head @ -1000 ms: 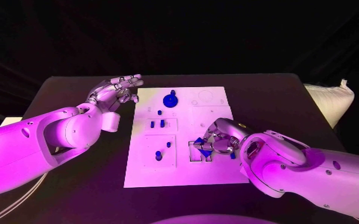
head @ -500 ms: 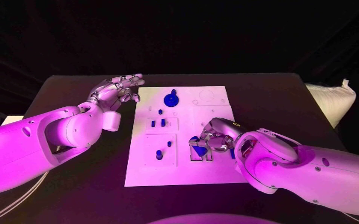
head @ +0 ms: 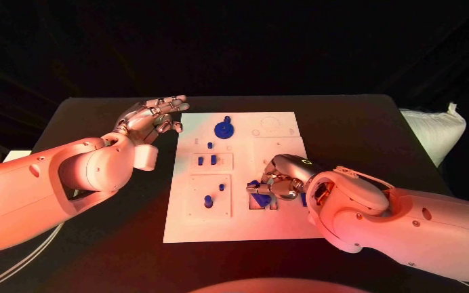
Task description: Assemble the parts on the task board
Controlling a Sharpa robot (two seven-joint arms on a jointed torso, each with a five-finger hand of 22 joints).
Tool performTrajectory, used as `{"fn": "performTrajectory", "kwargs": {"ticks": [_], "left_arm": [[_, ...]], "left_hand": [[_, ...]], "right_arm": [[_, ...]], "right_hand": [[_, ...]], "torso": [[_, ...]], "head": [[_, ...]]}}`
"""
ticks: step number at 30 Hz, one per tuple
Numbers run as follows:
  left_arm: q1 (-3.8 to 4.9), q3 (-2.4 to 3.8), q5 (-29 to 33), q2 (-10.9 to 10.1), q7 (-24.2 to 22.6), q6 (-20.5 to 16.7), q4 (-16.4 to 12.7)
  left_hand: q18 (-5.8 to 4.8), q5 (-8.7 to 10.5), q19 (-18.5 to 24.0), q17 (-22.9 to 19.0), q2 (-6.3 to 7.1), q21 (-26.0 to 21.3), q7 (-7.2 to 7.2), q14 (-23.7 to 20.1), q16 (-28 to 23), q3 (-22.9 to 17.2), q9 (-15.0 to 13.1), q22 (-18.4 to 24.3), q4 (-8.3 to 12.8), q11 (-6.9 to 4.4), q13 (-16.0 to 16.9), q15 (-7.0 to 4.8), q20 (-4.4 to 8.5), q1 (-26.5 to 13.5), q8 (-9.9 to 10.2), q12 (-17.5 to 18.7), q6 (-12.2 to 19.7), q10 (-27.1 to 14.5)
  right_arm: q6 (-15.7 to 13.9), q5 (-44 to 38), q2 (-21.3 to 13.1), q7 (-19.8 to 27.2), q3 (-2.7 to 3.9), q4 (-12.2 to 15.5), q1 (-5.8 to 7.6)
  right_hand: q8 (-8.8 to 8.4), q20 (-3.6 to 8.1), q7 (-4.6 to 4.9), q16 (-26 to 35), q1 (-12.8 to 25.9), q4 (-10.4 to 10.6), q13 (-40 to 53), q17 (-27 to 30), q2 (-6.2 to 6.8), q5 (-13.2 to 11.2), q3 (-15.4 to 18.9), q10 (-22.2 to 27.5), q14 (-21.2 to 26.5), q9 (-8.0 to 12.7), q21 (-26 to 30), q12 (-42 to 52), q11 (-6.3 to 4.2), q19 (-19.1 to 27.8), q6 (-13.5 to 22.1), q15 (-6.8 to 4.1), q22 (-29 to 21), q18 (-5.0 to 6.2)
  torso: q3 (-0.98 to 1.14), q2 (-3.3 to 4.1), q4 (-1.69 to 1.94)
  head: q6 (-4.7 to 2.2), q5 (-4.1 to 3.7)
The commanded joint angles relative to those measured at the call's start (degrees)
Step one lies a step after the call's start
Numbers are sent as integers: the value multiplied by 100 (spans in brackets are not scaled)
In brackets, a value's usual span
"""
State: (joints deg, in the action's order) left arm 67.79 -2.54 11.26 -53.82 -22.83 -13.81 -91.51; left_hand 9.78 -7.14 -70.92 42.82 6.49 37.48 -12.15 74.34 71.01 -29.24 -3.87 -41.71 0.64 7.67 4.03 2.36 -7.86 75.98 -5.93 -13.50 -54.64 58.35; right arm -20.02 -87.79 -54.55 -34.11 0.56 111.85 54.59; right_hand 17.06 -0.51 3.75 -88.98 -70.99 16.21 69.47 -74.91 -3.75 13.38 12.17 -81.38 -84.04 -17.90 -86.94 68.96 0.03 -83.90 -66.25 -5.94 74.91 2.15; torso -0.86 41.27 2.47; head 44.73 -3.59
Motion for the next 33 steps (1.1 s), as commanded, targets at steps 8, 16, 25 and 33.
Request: {"fn": "performTrajectory", "kwargs": {"ticks": [8,16,25,33], "left_arm": [[3,3,-24,-7,-18,106,-22],[3,3,-24,-6,-17,106,-23],[3,3,-24,-7,-13,99,-26],[3,3,-24,-10,-12,103,-26]], "left_hand": [[64,3,43,-5,8,-28,4,-38,33,39,-4,9,-3,7,-1,1,8,-50,-36,-34,30,-53],[64,3,43,-5,8,-28,4,-38,33,39,-4,9,-3,7,-1,1,8,-50,-36,-34,30,-53],[65,2,45,-12,9,-29,5,-41,34,39,-3,10,4,6,-1,1,8,-46,-38,-42,37,-64],[65,2,45,-12,9,-29,5,-41,34,39,-3,10,4,6,-1,1,8,-46,-38,-42,37,-64]], "right_arm": [[539,-349,-32,-146,-30,-37,-35],[614,-465,-21,-150,-30,-38,-35],[386,-588,-5,-150,-30,-53,-35],[232,-705,-19,-139,-29,-17,-35]], "right_hand": [[61,62,-281,-64,-4,-7,1485,-1440,-88,-5,27,-603,-582,-66,-47,1400,-309,-465,-328,-48,1169,-124],[114,80,-294,-77,126,32,1504,-1464,-111,-30,104,-614,-587,-158,-64,1408,-322,-474,-311,-63,1191,-130],[191,83,-288,-53,916,49,1477,-1420,-188,-918,536,-595,-578,-360,-25,1321,-315,-453,-205,-60,1146,-118],[229,82,-286,-54,1477,59,1488,-1423,-128,-1037,781,-597,-578,-478,-22,1303,-315,-453,-159,-59,1146,-117]], "torso": [[1,3,1],[-2,2,0],[-4,1,1],[0,1,0]], "head": [[13,-3],[15,-1],[6,-6],[10,-1]]}}
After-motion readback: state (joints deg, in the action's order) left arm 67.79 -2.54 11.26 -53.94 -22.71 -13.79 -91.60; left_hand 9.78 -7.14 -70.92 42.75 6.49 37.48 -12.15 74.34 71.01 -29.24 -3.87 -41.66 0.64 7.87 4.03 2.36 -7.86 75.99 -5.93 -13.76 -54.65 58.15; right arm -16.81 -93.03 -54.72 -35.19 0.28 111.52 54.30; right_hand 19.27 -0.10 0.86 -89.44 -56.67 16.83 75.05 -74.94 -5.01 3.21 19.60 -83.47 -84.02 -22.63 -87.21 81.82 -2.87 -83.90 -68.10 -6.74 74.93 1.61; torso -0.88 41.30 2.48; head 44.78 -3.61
